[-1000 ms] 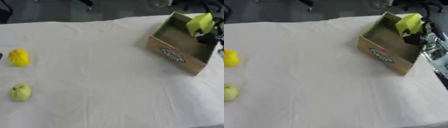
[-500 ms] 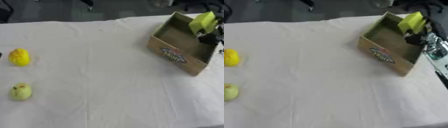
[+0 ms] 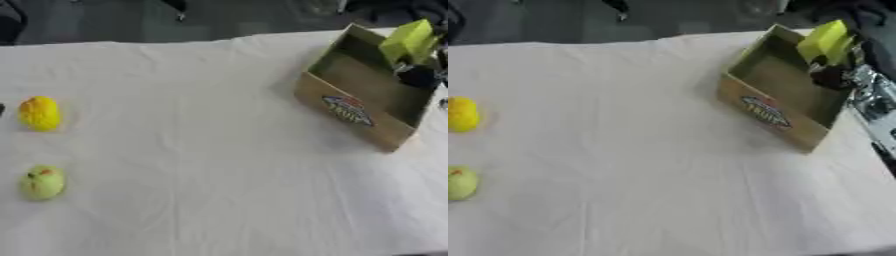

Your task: Pick up the objects with one hand, pass them to the other hand, and then place them into the box on the other side of the table.

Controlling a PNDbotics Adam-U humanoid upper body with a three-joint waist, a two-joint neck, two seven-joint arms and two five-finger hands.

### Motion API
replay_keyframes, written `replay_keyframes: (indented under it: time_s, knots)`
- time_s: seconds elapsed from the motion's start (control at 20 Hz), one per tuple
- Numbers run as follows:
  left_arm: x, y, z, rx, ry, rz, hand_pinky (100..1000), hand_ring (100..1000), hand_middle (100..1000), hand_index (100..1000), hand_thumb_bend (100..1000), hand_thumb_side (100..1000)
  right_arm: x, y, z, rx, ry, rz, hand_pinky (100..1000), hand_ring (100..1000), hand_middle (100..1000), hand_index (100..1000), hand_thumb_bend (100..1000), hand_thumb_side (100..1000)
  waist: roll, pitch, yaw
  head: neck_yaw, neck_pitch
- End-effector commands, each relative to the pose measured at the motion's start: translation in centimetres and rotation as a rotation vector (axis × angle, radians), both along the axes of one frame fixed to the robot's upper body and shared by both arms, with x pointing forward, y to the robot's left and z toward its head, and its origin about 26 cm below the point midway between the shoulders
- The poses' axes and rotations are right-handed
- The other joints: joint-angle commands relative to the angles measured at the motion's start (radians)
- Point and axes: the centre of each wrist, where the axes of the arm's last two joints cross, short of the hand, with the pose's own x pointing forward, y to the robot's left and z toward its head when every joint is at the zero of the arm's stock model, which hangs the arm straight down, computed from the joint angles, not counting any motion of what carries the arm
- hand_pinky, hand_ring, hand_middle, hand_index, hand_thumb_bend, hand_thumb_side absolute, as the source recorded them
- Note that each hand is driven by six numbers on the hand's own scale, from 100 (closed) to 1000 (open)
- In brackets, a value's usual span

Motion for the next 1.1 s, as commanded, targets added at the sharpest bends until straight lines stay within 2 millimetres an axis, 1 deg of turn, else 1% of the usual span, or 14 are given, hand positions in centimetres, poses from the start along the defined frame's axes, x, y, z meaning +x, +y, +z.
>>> replay_keyframes:
  time_s: [0.05, 0.35, 0.55, 0.65, 0.7, 0.8, 0.85, 0.95, 1.0, 1.1]
  knots:
    - [-0.1, 0.7, 1.1, 0.028, -0.031, 0.017, 580, 627, 494, 662, 791, 183, -0.3, -0.3, 2.1, -0.058, -0.035, 0.003, 1000, 1000, 917, 1000, 100, 307, -0.002, -0.010, -0.002, 0.000, -0.004]
    - [0.0, 0.8, 1.1, 0.027, -0.032, 0.022, 578, 626, 492, 660, 791, 186, -0.3, -0.4, 2.1, -0.068, -0.022, 0.017, 1000, 1000, 921, 1000, 100, 302, -0.003, -0.010, -0.002, -0.002, 0.001]
    - [0.0, 0.8, 1.0, 0.028, -0.026, 0.022, 578, 625, 491, 659, 790, 189, -0.2, -0.3, 2.0, -0.066, -0.007, 0.036, 1000, 1000, 927, 1000, 100, 319, -0.005, -0.011, 0.002, -0.006, 0.005]
    - [0.0, 0.9, 0.9, 0.032, -0.024, 0.023, 577, 625, 491, 659, 791, 192, -0.2, -0.4, 1.8, -0.067, 0.006, 0.038, 1000, 1000, 928, 1000, 100, 323, -0.010, -0.014, 0.007, -0.006, 0.001]
    - [-0.1, 0.9, 1.0, 0.038, -0.023, 0.023, 576, 624, 491, 658, 791, 194, -0.2, -0.4, 1.6, -0.065, 0.011, 0.040, 1000, 1000, 928, 1000, 100, 323, -0.014, -0.014, 0.008, -0.004, -0.008]
    - [-0.1, 1.2, 0.9, 0.053, -0.012, 0.024, 576, 624, 490, 657, 784, 220, -0.3, -0.2, 1.3, -0.065, 0.019, 0.047, 1000, 1000, 928, 1000, 100, 328, -0.020, -0.017, 0.004, -0.007, -0.005]
    - [-0.2, 1.3, 0.8, 0.060, -0.006, 0.025, 576, 624, 491, 658, 796, 205, -0.3, -0.1, 1.0, -0.071, 0.028, 0.054, 1000, 1000, 932, 1000, 100, 298, -0.021, -0.020, 0.003, -0.008, 0.000]
    - [-0.3, 1.7, 0.8, 0.079, 0.003, 0.037, 576, 624, 491, 658, 799, 211, -0.3, -0.2, 0.7, -0.085, 0.044, 0.064, 1000, 1000, 935, 1000, 100, 226, -0.020, -0.025, 0.002, -0.010, 0.000]
    - [-0.3, 1.9, 0.8, 0.083, 0.009, 0.041, 575, 624, 490, 658, 798, 214, -0.3, -0.3, 0.6, -0.089, 0.053, 0.066, 1000, 1000, 930, 1000, 100, 249, -0.019, -0.026, 0.001, -0.010, 0.000]
    - [-0.5, 2.4, 0.3, 0.086, 0.038, 0.053, 575, 623, 489, 657, 797, 220, -0.3, -0.6, 0.3, -0.091, 0.074, 0.063, 1000, 1000, 928, 1000, 100, 294, -0.013, -0.034, -0.002, -0.009, 0.011]
